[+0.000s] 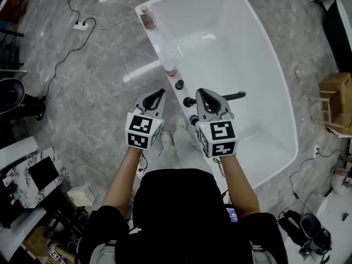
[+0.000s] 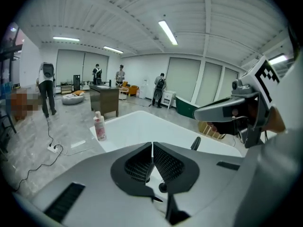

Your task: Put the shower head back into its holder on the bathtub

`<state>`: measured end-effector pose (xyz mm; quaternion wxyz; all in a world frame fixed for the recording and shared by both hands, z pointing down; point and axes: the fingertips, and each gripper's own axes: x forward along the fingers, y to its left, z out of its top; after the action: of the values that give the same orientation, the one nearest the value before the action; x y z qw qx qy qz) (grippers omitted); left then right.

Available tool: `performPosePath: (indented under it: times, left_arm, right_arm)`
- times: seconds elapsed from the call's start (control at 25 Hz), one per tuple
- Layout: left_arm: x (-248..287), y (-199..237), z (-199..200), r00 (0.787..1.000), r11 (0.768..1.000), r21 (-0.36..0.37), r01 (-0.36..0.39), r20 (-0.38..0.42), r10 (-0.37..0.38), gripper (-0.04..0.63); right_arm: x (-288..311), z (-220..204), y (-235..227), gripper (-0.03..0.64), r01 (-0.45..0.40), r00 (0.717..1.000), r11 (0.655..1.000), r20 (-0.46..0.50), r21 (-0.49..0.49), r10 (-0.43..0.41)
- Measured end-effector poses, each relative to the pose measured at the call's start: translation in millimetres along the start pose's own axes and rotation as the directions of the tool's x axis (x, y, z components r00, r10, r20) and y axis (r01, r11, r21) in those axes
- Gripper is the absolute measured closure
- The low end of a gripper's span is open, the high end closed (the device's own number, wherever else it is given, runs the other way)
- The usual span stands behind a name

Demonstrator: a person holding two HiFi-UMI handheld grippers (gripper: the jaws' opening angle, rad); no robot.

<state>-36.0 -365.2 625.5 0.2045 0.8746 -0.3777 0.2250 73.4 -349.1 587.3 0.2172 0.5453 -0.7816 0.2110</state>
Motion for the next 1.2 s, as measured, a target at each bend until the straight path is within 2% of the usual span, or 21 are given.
performPosePath:
  times: [0.16,0.48,0.92,1.2]
  left_arm:
    - [-38.4,-7.7,36.0,0.995,0.999,0.029,-0.039,0.096,0.036,0.580]
    - [-103.7,-19.0,91.1,0.970,0.995,0.047,-0.090,0.231,0.077,0.581]
    - [-169.3,-25.7,157.8,0.915,0.985,0.096,-0.146,0.392,0.097,0.581]
    - [-204.7,-39.8,188.3,0.873,0.976,0.125,-0.181,0.478,0.100,0.581]
  right_arm:
    - [-26.1,30.2,9.4,0.592,0.019,0.997,0.998,0.082,-0.057,-0.015]
    - [-71.3,76.7,23.2,0.594,0.022,0.982,0.997,0.189,-0.068,-0.009]
    - [-113.9,141.1,44.3,0.594,0.014,0.936,0.996,0.350,-0.090,0.018]
    - [-138.0,163.2,53.4,0.594,0.022,0.904,0.994,0.427,-0.109,0.027]
